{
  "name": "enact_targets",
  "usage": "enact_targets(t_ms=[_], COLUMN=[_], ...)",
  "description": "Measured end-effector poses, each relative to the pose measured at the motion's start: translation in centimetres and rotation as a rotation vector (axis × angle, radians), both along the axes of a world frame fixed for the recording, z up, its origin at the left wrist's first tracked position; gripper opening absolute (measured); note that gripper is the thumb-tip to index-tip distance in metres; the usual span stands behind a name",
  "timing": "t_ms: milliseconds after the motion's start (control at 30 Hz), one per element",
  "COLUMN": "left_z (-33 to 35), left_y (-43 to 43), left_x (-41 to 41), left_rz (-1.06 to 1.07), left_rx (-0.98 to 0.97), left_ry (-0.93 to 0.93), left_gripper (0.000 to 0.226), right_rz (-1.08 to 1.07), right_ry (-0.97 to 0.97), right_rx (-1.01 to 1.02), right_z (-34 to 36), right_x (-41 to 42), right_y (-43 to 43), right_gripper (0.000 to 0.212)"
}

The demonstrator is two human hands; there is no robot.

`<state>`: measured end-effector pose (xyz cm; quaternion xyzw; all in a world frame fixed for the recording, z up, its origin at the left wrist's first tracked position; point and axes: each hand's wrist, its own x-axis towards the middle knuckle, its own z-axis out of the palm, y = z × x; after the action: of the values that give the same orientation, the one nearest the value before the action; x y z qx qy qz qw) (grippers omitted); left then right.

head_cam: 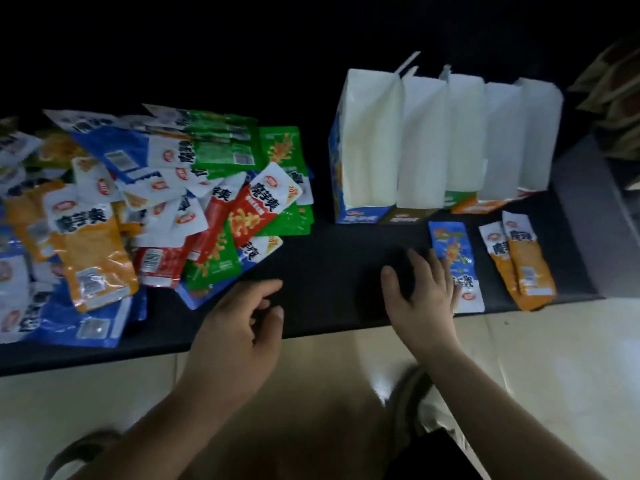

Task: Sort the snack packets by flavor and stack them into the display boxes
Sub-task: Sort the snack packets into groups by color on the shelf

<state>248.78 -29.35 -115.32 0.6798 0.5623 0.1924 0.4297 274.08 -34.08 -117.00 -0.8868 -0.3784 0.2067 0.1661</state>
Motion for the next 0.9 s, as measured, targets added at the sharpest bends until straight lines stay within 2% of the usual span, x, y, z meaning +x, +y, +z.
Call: enact_targets(t_ms=[167,267,400,500,633,800,867,900], left_z=[0.0,0.2,0.4,0.9,0.3,-0.5,-0.3,-0.3], left_y=[0.4,1.0,1.5,1.5,3.3,5.0,6.5,7.4], left_x=[1.8,3.3,4.6,4.7,1.2,-4.9,-7.8,-9.1], left_rz=[-0.036,-0.051,-0.062,-0.107,-0.044,-0.030,0.058,0.131], left_rx=[0.012,0.061,0.096,0.173,0.431,0.578,0.627,0.578], left_ry=[0.024,0.024,-0.048,-0.078,0.068,0.192,0.328,0.430], left_gripper=[0.039,0.038,0.035,0.033,0.034,0.041,0.052,0.065], right_rz=[0.000,0.085,0.189,0.228,0.315,0.267,0.345,0.413], right_ry=[-0.013,0.000,0.150,0.296,0.393,0.494,0.451,0.398], right_rx=[0.045,0.146,0.348,0.379,0.287,0.310,0.351,0.373], right_z=[0.0,0.8,1.8,2.3,2.1,3.2,3.6,3.6], right_x=[2.0,0.6,-1.7,-2.3,-3.9,-5.7,-7.3,-8.2], right_y=[-1.0,-0.4,0.7,0.7,0.5,3.0,4.7,5.7], right_gripper=[0.059,0.049,0.034,0.024,0.026,0.029,0.033,0.036])
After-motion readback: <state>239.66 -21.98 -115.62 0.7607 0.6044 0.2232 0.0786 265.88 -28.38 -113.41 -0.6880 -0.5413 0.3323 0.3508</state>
